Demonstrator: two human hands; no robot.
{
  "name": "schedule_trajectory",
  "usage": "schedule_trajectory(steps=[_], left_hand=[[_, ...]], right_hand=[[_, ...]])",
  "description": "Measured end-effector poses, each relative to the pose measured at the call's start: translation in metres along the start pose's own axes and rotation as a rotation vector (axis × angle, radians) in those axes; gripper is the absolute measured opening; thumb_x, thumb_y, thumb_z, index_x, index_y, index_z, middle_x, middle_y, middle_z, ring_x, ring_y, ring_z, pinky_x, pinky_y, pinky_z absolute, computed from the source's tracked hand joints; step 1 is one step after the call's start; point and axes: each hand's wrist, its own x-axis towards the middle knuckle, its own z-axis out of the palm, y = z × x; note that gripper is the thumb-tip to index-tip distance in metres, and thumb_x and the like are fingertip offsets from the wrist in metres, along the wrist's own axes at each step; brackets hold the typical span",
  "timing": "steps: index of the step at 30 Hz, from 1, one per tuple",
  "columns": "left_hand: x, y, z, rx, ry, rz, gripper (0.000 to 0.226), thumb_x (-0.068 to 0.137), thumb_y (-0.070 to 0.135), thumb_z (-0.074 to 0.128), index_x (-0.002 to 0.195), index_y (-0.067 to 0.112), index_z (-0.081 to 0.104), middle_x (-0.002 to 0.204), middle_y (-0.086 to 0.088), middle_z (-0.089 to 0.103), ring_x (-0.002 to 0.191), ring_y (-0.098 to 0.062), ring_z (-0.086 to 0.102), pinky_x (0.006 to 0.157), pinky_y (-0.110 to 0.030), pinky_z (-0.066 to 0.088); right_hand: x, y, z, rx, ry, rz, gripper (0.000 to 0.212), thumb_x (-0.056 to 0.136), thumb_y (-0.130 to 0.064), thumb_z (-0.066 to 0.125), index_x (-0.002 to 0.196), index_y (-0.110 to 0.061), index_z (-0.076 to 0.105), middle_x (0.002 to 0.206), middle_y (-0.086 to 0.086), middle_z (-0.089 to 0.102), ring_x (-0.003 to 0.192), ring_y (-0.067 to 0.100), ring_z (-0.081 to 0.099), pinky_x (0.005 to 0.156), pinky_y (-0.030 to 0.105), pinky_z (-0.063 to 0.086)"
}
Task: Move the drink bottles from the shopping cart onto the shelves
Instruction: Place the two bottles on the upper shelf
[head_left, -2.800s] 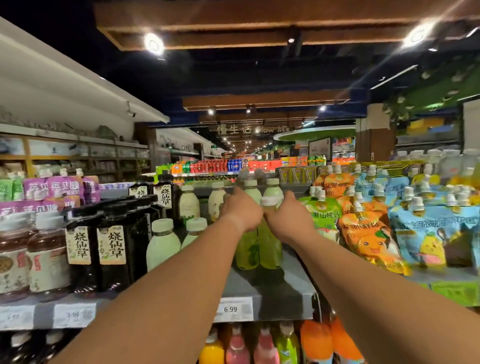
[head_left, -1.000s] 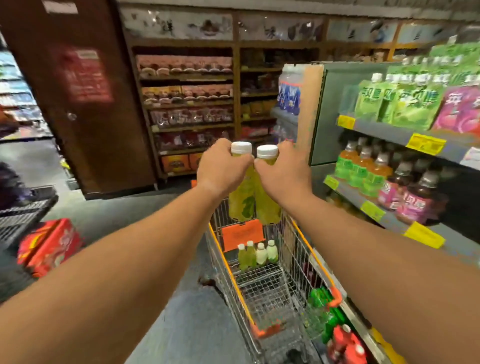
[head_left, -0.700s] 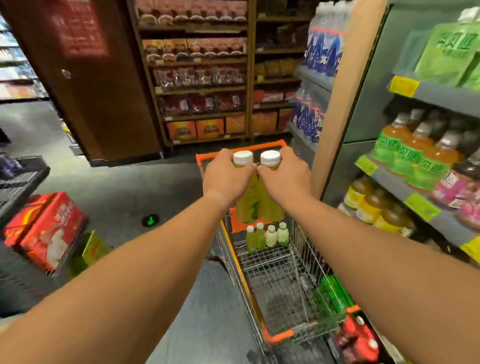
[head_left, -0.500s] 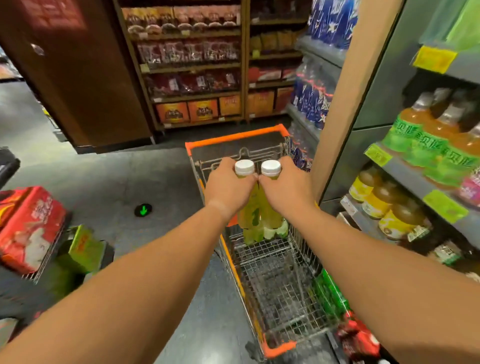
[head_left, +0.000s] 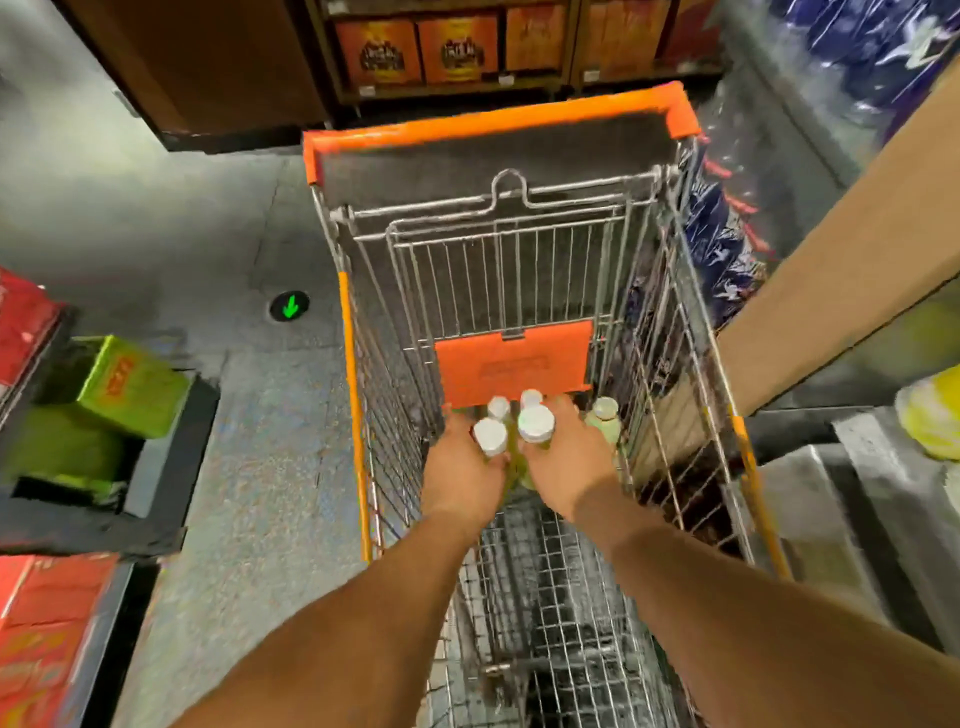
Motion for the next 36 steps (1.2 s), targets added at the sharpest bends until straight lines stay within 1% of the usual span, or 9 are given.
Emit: schedule_trajectory(steps=[4,10,15,23,25,27,30,32,36], left_hand=[[0.052,-0.047,0.055,0.064,0.019,-0.114,0.037,0.085,0.014,0.069,0.117,0.012,0.051,0.103,-0.013,0.069,0.096,-0.036,0.064,0.065,-0.030,0.038],[0.112,-0.105,0.096,0.074,0.110,-0.230,0.040,0.085,0.006,0.065,0.122,0.008,0.048,0.104,-0.017,0.068,0.097,-0.037,0.064,0.076,-0.043,0.053],[0.136,-0.134,0.111,-0.025,0.192,-0.322,0.024,0.084,0.003,0.058,0.090,0.022,0.045,0.087,0.000,0.063,0.087,-0.029,0.064,0.074,-0.035,0.051],[0.166,-0.134,0.108,-0.030,0.323,-0.447,0.022,0.091,0.025,0.056,0.079,0.024,0.038,0.080,-0.002,0.061,0.078,-0.028,0.061,0.070,-0.037,0.054],[0.170,-0.134,0.108,-0.066,0.323,-0.437,0.003,0.093,0.020,0.054,0.092,0.022,0.051,0.095,-0.007,0.065,0.088,-0.029,0.062,0.079,-0.040,0.053],[0.172,-0.136,0.111,-0.048,0.264,-0.356,0.027,0.093,0.012,0.054,0.119,0.013,0.054,0.117,-0.014,0.062,0.107,-0.031,0.059,0.093,-0.041,0.050],[0.166,-0.135,0.111,-0.085,0.311,-0.404,0.006,0.091,0.021,0.051,0.095,0.025,0.055,0.095,-0.005,0.066,0.092,-0.027,0.064,0.075,-0.035,0.054],[0.161,-0.133,0.108,-0.071,0.323,-0.431,0.014,0.092,0.021,0.053,0.082,0.027,0.045,0.082,0.002,0.063,0.077,-0.021,0.064,0.062,-0.028,0.051],[0.151,-0.122,0.096,-0.049,0.271,-0.393,0.018,0.087,0.009,0.055,0.097,0.022,0.048,0.091,-0.002,0.064,0.084,-0.025,0.064,0.072,-0.030,0.049]], right_hand=[[0.047,0.049,0.067,0.055,-0.061,-0.100,0.018,0.092,-0.006,0.060,0.108,0.001,0.055,0.086,0.016,0.060,0.073,0.028,0.055,0.062,0.027,0.038],[0.095,0.090,0.155,-0.054,-0.154,-0.013,0.036,0.088,-0.027,0.062,0.120,-0.012,0.053,0.111,0.009,0.058,0.098,0.029,0.058,0.076,0.030,0.042],[0.116,0.094,0.202,-0.104,-0.100,-0.083,0.032,0.089,-0.024,0.058,0.121,-0.018,0.054,0.095,0.008,0.066,0.090,0.031,0.062,0.070,0.033,0.047],[0.148,0.070,0.223,-0.076,0.040,-0.055,0.022,0.089,-0.023,0.058,0.110,-0.019,0.058,0.094,0.009,0.068,0.086,0.033,0.066,0.065,0.034,0.047],[0.152,0.068,0.224,-0.156,0.048,-0.024,0.020,0.090,-0.026,0.057,0.109,-0.019,0.056,0.094,0.009,0.069,0.086,0.034,0.067,0.066,0.035,0.049],[0.154,0.067,0.225,-0.195,0.027,-0.033,0.021,0.092,-0.024,0.056,0.111,-0.016,0.054,0.097,0.011,0.068,0.089,0.034,0.067,0.067,0.036,0.049],[0.152,0.067,0.223,-0.188,-0.033,-0.026,0.028,0.091,-0.021,0.058,0.116,-0.011,0.050,0.104,0.013,0.066,0.095,0.035,0.065,0.068,0.036,0.047],[0.148,0.068,0.219,-0.155,-0.057,-0.027,0.032,0.089,-0.021,0.060,0.118,-0.010,0.050,0.107,0.014,0.064,0.095,0.035,0.064,0.067,0.035,0.044],[0.138,0.062,0.204,-0.104,-0.064,-0.065,0.032,0.086,-0.021,0.064,0.113,-0.011,0.050,0.105,0.013,0.062,0.091,0.035,0.064,0.062,0.032,0.038]])
